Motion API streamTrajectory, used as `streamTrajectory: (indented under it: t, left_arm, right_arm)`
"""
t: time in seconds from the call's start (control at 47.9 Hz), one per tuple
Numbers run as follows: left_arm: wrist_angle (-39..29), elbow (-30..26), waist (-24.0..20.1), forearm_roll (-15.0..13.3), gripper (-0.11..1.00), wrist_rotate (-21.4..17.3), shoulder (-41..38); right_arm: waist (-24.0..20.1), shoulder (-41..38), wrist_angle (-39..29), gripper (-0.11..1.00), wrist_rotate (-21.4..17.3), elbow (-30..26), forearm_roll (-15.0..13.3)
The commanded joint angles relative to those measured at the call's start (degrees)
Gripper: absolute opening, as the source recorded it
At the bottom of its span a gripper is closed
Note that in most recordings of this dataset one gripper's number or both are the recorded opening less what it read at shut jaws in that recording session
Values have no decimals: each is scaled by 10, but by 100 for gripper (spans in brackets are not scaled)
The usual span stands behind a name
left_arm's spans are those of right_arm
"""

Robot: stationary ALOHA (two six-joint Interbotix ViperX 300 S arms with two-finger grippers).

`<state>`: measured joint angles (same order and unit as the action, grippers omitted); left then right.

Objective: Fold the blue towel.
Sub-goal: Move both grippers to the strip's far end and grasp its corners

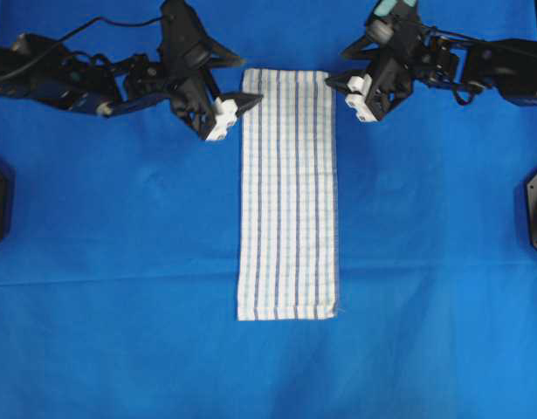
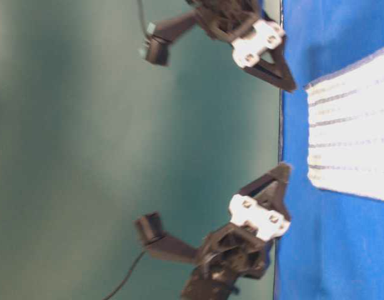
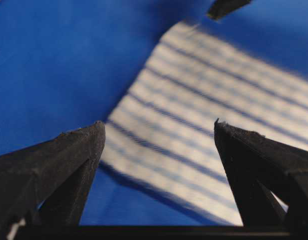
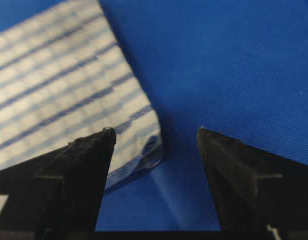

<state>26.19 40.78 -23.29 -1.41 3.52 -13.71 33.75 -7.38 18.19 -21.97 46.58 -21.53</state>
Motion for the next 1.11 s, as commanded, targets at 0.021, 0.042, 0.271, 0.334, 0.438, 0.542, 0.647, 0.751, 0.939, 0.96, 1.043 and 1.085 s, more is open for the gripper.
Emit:
streamTrajectory:
  t: [0.021,0.042,0.271,0.334,0.438,0.542,0.647,0.751,0.939,0.96,1.043,1.085]
  left_arm:
    - [16,-23,-13,0,91,-2,-21]
    - [17,-26,-14,1,91,-1,-26]
    - [14,-48,-27,0,90,-2,-75]
    - [13,-52,-33,0,89,-2,-83]
    - [6,-56,-39,0,78,-2,-93]
    - [2,-61,-40,0,51,-2,-102]
    - [-4,-64,-36,0,23,-3,-105]
    - [-4,-67,-34,0,3,-3,-105]
    - [-5,-67,-35,1,3,-6,-104]
    - [-5,-67,-35,0,3,-11,-102]
    - [-8,-69,-35,0,3,-24,-96]
    - [-11,-69,-36,1,3,-31,-91]
  right_arm:
    - [8,-30,18,66,1,-24,0]
    - [10,-35,20,66,1,-26,0]
    - [17,-59,19,66,1,-31,1]
    - [17,-59,19,66,1,-30,2]
    - [14,-59,18,63,1,-28,3]
    - [6,-59,18,49,1,-28,1]
    - [0,-59,18,18,1,-26,1]
    - [-1,-59,18,5,-1,-25,3]
    - [-1,-59,17,5,-3,-27,6]
    - [0,-58,17,5,-3,-27,8]
    - [1,-55,17,5,-3,-29,10]
    - [3,-52,16,5,-3,-31,10]
